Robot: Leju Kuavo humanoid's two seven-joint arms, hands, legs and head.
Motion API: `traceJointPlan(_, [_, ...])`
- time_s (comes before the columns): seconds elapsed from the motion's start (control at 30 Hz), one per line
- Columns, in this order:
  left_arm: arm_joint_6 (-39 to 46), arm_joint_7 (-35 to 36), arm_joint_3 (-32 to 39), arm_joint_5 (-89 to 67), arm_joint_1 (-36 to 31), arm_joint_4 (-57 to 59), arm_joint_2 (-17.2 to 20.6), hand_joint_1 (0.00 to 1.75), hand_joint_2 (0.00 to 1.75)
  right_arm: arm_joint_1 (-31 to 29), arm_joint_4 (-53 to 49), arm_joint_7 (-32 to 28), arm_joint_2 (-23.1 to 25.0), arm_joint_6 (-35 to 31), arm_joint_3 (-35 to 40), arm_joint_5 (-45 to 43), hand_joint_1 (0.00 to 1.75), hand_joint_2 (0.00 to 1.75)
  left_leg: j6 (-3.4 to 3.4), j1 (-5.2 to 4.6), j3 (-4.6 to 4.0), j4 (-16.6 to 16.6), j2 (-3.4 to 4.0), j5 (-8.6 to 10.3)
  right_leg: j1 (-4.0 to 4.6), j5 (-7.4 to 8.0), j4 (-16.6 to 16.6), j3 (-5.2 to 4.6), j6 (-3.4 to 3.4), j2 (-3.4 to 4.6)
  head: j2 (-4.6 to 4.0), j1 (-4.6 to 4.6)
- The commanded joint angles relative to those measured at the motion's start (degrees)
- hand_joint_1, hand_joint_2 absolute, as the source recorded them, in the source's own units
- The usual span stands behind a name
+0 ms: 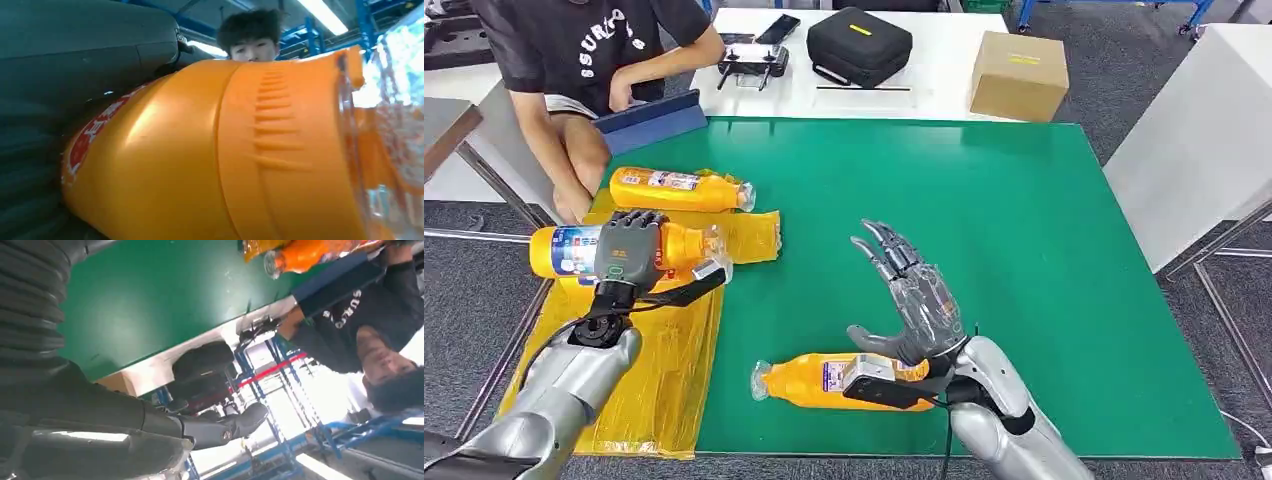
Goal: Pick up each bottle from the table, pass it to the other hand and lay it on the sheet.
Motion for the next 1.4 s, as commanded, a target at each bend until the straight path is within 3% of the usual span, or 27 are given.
traceJointPlan(0.03, [-0.14,0.57,-6.12,-0.45,-4.59,10.09,-1.04,1.75,1.75,-2.51,4.67,0.22,-1.12,0.65,3.06,-0.53,0.0,1.75,-0.2,0.05,0.23,-0.01,0.05,-0.06,0.05,-0.04,-0.04,0.24,-0.12,0.02,0.0,0.0])
traceJointPlan(0.43, [1.28,1.85,-9.95,0.02,-5.47,13.61,-2.17,1.75,1.75,-2.54,8.09,0.17,0.88,1.27,5.37,-1.2,0.0,1.75,-0.29,0.07,0.47,-0.03,0.12,-0.12,0.07,-0.08,-0.06,0.47,-0.18,0.09,0.0,0.0])
traceJointPlan(0.47, [1.19,1.83,-9.82,0.12,-5.46,13.73,-2.28,0.37,1.75,-2.36,8.19,0.23,0.82,1.28,5.39,-1.19,0.0,1.75,-0.21,0.04,0.37,-0.04,0.07,-0.06,0.03,-0.04,-0.05,0.37,-0.13,0.05,0.0,0.0])
traceJointPlan(0.5, [1.48,1.91,-9.69,-0.03,-5.33,13.83,-2.28,0.0,1.75,-2.05,8.41,0.39,0.58,1.35,5.48,-1.03,0.0,1.75,-0.15,0.04,0.33,-0.04,0.08,-0.04,0.03,-0.01,-0.05,0.32,-0.1,0.06,0.0,0.02])
traceJointPlan(0.8, [3.0,1.84,-7.54,0.35,-4.33,14.37,-2.64,0.0,1.75,-2.81,10.34,1.27,0.5,2.81,6.18,-0.11,0.0,1.75,-0.41,0.09,0.78,-0.07,0.17,-0.14,0.08,-0.08,-0.1,0.75,-0.26,0.14,0.0,-0.02])
traceJointPlan(1.07, [3.61,2.7,-7.11,-0.25,-4.12,14.29,-3.11,0.0,1.75,-2.35,10.78,1.62,0.49,2.97,5.81,-0.1,0.0,1.75,-0.23,0.05,0.73,-0.08,0.08,-0.06,0.04,-0.02,-0.09,0.71,-0.15,0.08,0.0,0.0])
traceJointPlan(1.27, [3.61,-6.43,0.78,9.71,-2.1,9.27,-4.8,0.0,1.75,-1.93,11.52,1.87,0.31,2.9,5.61,0.54,0.0,1.75,-0.16,0.02,0.76,-0.07,0.01,-0.02,0.02,-0.01,-0.07,0.75,-0.1,0.01,0.0,0.0])
traceJointPlan(1.4, [3.61,-18.72,7.33,22.24,-0.14,3.76,-7.01,0.0,1.75,-1.5,10.95,4.75,-0.45,2.19,4.97,5.84,0.0,1.75,-0.26,0.06,0.79,-0.05,0.02,-0.07,0.05,-0.03,-0.09,0.8,-0.16,0.03,0.0,0.0])
